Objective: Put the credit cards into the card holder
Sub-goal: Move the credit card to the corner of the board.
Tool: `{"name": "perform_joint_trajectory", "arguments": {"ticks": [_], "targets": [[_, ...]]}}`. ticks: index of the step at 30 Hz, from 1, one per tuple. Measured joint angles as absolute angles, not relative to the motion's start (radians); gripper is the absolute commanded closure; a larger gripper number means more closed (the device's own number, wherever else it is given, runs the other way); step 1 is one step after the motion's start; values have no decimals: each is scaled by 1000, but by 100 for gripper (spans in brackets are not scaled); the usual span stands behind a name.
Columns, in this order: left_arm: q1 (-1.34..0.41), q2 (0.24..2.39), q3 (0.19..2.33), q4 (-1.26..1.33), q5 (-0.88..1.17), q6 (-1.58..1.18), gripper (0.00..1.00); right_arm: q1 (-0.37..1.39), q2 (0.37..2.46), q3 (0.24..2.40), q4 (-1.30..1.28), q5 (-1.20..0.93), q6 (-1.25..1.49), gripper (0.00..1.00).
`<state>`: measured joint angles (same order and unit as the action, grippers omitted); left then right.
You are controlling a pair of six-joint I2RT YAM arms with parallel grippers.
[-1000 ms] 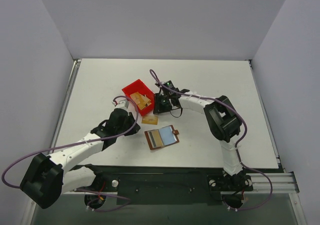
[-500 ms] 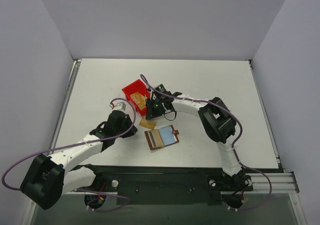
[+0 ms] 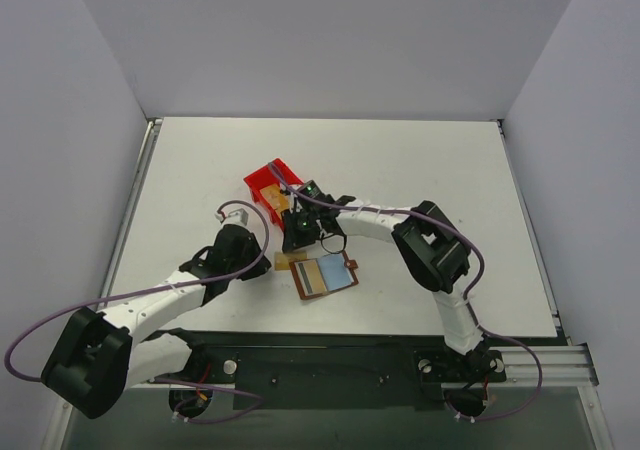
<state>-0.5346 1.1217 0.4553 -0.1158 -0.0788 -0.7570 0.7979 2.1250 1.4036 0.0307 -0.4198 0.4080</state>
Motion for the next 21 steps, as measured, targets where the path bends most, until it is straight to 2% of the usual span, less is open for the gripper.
{"name": "perform_joint_trajectory", "arguments": {"ticks": [21], "targets": [[-535,1130,433,-111,-78,-775,70,848,1976,1206,22,-360,442,82]]}}
